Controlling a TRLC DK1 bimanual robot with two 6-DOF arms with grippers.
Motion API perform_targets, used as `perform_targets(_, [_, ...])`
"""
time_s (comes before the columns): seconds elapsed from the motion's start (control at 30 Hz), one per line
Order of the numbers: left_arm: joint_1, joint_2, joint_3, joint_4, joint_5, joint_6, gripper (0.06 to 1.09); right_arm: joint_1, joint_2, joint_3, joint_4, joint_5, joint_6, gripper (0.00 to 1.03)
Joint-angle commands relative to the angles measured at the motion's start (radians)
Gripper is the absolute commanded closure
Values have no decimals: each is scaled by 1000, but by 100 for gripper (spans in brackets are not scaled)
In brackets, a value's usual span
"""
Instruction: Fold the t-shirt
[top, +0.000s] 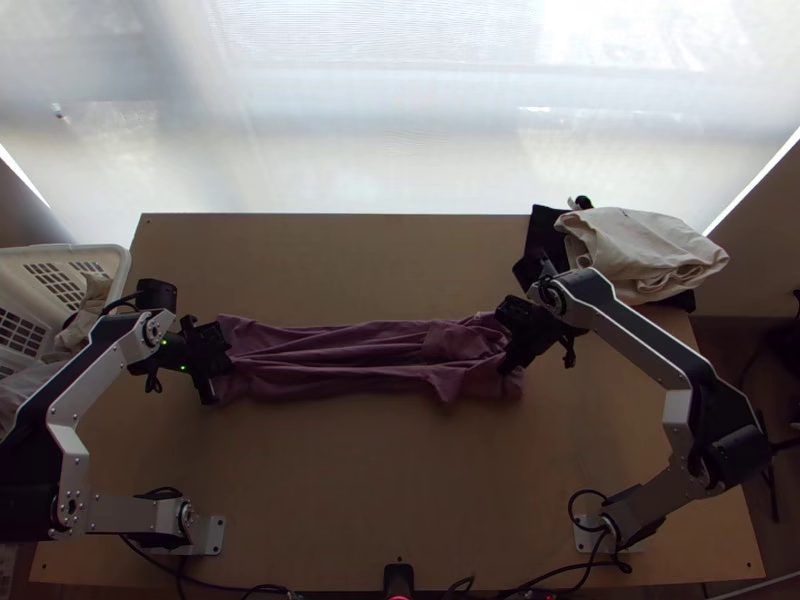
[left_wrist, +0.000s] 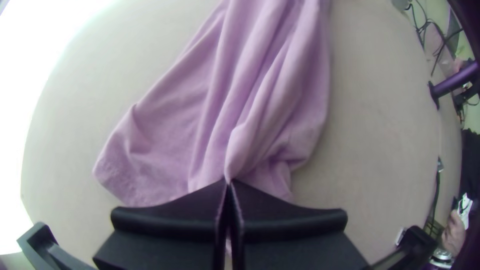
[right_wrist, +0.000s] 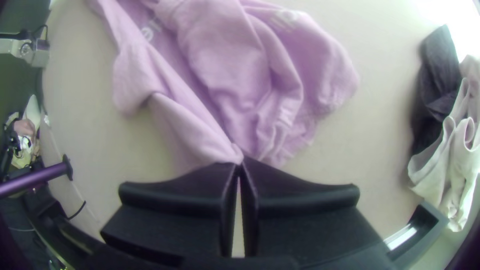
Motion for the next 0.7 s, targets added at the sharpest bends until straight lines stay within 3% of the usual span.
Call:
perform_targets(0.0, [6, 43, -36, 107, -43, 80, 105, -62, 81, 39, 1, 0, -13, 100])
perform_targets(0.07, [8, 58, -34, 127, -50, 81, 101, -62, 100, 33, 9, -1, -13, 99])
perform_targets(0.1, [6, 60, -32, 137, -50, 80, 99, -57, 106, 33, 13, -1, -8, 94])
perform_targets(0.13, [3, 60, -32, 150, -50, 75, 87, -53, 109, 35, 19, -1, -2, 88])
perform_targets(0.2, [-6, 63, -16, 169, -69, 40, 25, -40, 113, 46, 27, -1, 21, 76])
perform_targets(0.23, [-8, 64, 7, 166, -71, 15, 10, -37, 115, 52, 32, -1, 32, 72])
perform_targets(0.37, [2, 32, 113, 155, -69, -66, 10, -28, 117, 61, 44, 0, 64, 49])
perform_targets(0.5, [40, -46, 190, 150, -42, -85, 10, -36, 95, 67, 32, 2, 75, 11])
perform_targets(0.53, [54, -63, 208, 144, -33, -85, 10, -39, 83, 69, 25, 2, 75, 6])
perform_targets(0.67, [154, -74, 270, 137, -16, -66, 10, -73, 18, 72, 16, 5, 72, 5])
